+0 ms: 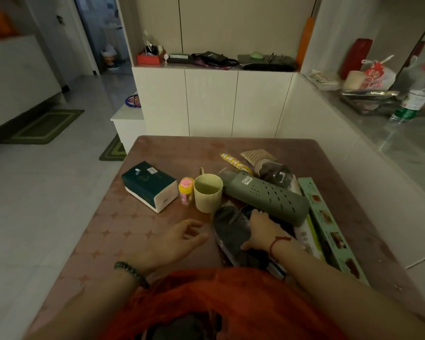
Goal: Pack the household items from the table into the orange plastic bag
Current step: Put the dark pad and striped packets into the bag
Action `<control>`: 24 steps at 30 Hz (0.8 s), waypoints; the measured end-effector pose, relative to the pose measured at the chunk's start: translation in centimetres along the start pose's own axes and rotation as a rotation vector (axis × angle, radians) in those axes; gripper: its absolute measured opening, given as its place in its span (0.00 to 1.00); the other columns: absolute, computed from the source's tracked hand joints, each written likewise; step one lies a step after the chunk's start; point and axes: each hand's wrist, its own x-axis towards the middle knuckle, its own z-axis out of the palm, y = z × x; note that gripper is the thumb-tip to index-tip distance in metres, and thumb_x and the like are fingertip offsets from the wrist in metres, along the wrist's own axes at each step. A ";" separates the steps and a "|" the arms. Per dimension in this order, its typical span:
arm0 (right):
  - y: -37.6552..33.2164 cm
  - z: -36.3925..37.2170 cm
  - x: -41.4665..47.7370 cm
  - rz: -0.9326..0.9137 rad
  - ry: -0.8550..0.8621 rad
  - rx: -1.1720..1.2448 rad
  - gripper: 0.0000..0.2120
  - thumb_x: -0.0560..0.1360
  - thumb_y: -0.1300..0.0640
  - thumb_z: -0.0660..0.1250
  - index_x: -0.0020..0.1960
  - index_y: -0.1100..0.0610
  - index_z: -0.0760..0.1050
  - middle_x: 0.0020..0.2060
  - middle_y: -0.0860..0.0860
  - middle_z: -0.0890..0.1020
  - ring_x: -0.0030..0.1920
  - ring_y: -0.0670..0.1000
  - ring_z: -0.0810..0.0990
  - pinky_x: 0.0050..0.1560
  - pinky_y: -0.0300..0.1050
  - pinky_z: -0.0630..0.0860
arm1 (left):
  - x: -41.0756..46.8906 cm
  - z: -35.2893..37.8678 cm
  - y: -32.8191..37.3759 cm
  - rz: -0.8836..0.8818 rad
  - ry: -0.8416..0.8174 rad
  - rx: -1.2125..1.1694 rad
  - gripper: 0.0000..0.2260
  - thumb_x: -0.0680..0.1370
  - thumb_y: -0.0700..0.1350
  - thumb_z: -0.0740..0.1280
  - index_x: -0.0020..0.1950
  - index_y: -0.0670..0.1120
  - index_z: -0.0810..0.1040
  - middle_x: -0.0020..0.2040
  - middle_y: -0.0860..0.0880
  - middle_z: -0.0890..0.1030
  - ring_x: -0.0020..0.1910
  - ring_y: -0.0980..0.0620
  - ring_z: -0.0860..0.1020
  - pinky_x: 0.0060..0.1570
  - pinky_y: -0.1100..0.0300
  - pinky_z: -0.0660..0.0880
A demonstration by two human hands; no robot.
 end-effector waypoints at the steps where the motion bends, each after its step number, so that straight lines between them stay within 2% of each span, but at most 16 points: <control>1: 0.1 -0.1 -0.1 0.009 -0.013 0.053 0.39 0.60 0.47 0.77 0.64 0.58 0.64 0.62 0.56 0.72 0.62 0.56 0.73 0.57 0.51 0.73 | 0.1 0.0 -0.2 -0.012 -0.012 -0.016 0.19 0.76 0.55 0.62 0.65 0.51 0.69 0.54 0.54 0.74 0.45 0.65 0.72 0.41 0.73 0.68; 2: 0.2 -0.5 -0.2 -0.011 -0.029 0.141 0.31 0.63 0.49 0.76 0.60 0.58 0.68 0.58 0.55 0.76 0.58 0.55 0.76 0.52 0.48 0.74 | 0.1 0.0 -0.4 -0.021 -0.019 -0.027 0.19 0.76 0.55 0.62 0.65 0.52 0.68 0.55 0.54 0.74 0.45 0.64 0.72 0.41 0.73 0.68; 4: 0.8 -2.0 -1.2 -0.092 -0.035 0.321 0.09 0.69 0.53 0.72 0.43 0.56 0.74 0.42 0.53 0.81 0.45 0.53 0.79 0.38 0.40 0.72 | 0.1 -0.1 -0.3 -0.043 -0.021 -0.058 0.22 0.75 0.57 0.62 0.67 0.51 0.67 0.58 0.52 0.75 0.50 0.60 0.74 0.47 0.68 0.72; 5: 1.1 -3.1 -2.0 -0.140 -0.020 0.379 0.10 0.71 0.55 0.70 0.34 0.55 0.72 0.33 0.51 0.78 0.37 0.51 0.78 0.33 0.39 0.69 | -0.1 -0.2 -0.1 -0.059 -0.018 -0.097 0.24 0.74 0.58 0.63 0.67 0.51 0.66 0.60 0.51 0.75 0.53 0.57 0.75 0.51 0.64 0.73; 6: 1.2 -4.4 -2.9 -0.197 0.015 0.429 0.16 0.72 0.57 0.68 0.29 0.54 0.67 0.27 0.49 0.73 0.32 0.49 0.74 0.30 0.39 0.66 | -0.4 -0.3 0.3 -0.075 -0.021 -0.159 0.26 0.73 0.60 0.63 0.68 0.52 0.65 0.60 0.52 0.74 0.55 0.54 0.75 0.53 0.62 0.73; 8: 1.0 -6.6 -5.2 -0.335 0.093 0.611 0.20 0.74 0.58 0.66 0.27 0.52 0.63 0.23 0.46 0.69 0.26 0.44 0.69 0.29 0.38 0.63 | -1.4 -0.4 1.7 -0.064 -0.064 -0.342 0.27 0.68 0.64 0.65 0.64 0.56 0.65 0.56 0.56 0.73 0.55 0.56 0.74 0.50 0.62 0.73; 9: 0.8 -7.3 -6.3 -0.424 0.109 0.712 0.18 0.75 0.59 0.66 0.28 0.51 0.65 0.22 0.46 0.72 0.26 0.41 0.71 0.30 0.35 0.64 | -1.9 -0.4 2.5 -0.036 -0.095 -0.444 0.27 0.64 0.65 0.67 0.60 0.58 0.67 0.55 0.58 0.74 0.54 0.57 0.75 0.47 0.63 0.73; 11: -0.4 -8.5 -9.0 -0.581 0.042 0.794 0.15 0.75 0.61 0.64 0.33 0.47 0.70 0.25 0.41 0.78 0.29 0.34 0.75 0.33 0.27 0.68 | -2.7 0.0 4.0 0.044 -0.119 -0.652 0.23 0.61 0.60 0.71 0.54 0.56 0.74 0.54 0.59 0.80 0.52 0.56 0.80 0.44 0.64 0.77; 13: -1.0 -8.4 -10.0 -0.631 -0.057 0.827 0.13 0.77 0.54 0.61 0.34 0.46 0.71 0.28 0.41 0.77 0.31 0.33 0.75 0.35 0.25 0.69 | -2.7 0.6 5.0 0.126 -0.016 -0.794 0.14 0.65 0.49 0.73 0.50 0.53 0.79 0.51 0.52 0.84 0.49 0.55 0.83 0.43 0.65 0.80; 14: -0.9 -8.5 -9.9 -0.587 -0.067 0.872 0.15 0.78 0.49 0.57 0.34 0.47 0.73 0.29 0.41 0.78 0.32 0.35 0.76 0.37 0.27 0.71 | -2.7 0.6 5.5 0.138 0.073 -0.835 0.11 0.68 0.44 0.72 0.49 0.51 0.80 0.51 0.50 0.84 0.49 0.54 0.83 0.46 0.64 0.80; 16: 0.2 -8.2 -8.3 -0.425 0.053 0.942 0.15 0.78 0.45 0.55 0.41 0.47 0.77 0.39 0.44 0.83 0.45 0.43 0.81 0.47 0.36 0.74 | -2.7 0.1 5.5 0.129 0.223 -0.885 0.10 0.71 0.39 0.70 0.51 0.47 0.80 0.53 0.47 0.83 0.51 0.52 0.81 0.51 0.61 0.79; 17: 1.1 -7.6 -7.2 -0.314 0.142 0.856 0.11 0.77 0.47 0.58 0.49 0.50 0.77 0.48 0.48 0.82 0.53 0.48 0.80 0.53 0.41 0.74 | -2.7 -0.4 5.2 0.113 0.284 -0.905 0.11 0.72 0.38 0.69 0.54 0.44 0.79 0.53 0.45 0.82 0.51 0.52 0.81 0.49 0.61 0.80; 18: 2.0 -6.8 -6.3 -0.215 0.164 0.667 0.15 0.76 0.49 0.62 0.59 0.54 0.73 0.57 0.52 0.79 0.60 0.52 0.76 0.57 0.43 0.72 | -2.7 -1.0 4.7 0.087 0.342 -0.923 0.13 0.72 0.39 0.69 0.56 0.41 0.78 0.54 0.44 0.81 0.50 0.51 0.81 0.46 0.60 0.80; 20: 3.6 -4.0 -5.0 -0.091 0.046 0.278 0.35 0.71 0.48 0.69 0.71 0.58 0.59 0.67 0.56 0.70 0.66 0.56 0.70 0.65 0.49 0.69 | -2.8 -2.0 3.4 0.002 0.430 -0.964 0.15 0.73 0.39 0.68 0.59 0.38 0.75 0.53 0.43 0.81 0.48 0.48 0.80 0.42 0.58 0.78; 22: 4.5 -1.4 -4.3 -0.029 -0.011 0.009 0.46 0.65 0.43 0.73 0.73 0.55 0.52 0.68 0.57 0.68 0.67 0.58 0.68 0.67 0.55 0.66 | -2.7 -2.5 2.0 -0.075 0.472 -0.982 0.16 0.74 0.39 0.67 0.60 0.36 0.75 0.53 0.42 0.80 0.49 0.44 0.79 0.46 0.54 0.75; 24: 5.1 -0.3 -3.5 0.009 0.012 -0.069 0.47 0.61 0.40 0.74 0.71 0.55 0.55 0.66 0.56 0.70 0.66 0.58 0.68 0.65 0.56 0.65 | -2.7 -2.8 0.6 -0.126 0.478 -0.970 0.16 0.74 0.40 0.67 0.60 0.36 0.74 0.54 0.41 0.80 0.52 0.42 0.78 0.50 0.52 0.75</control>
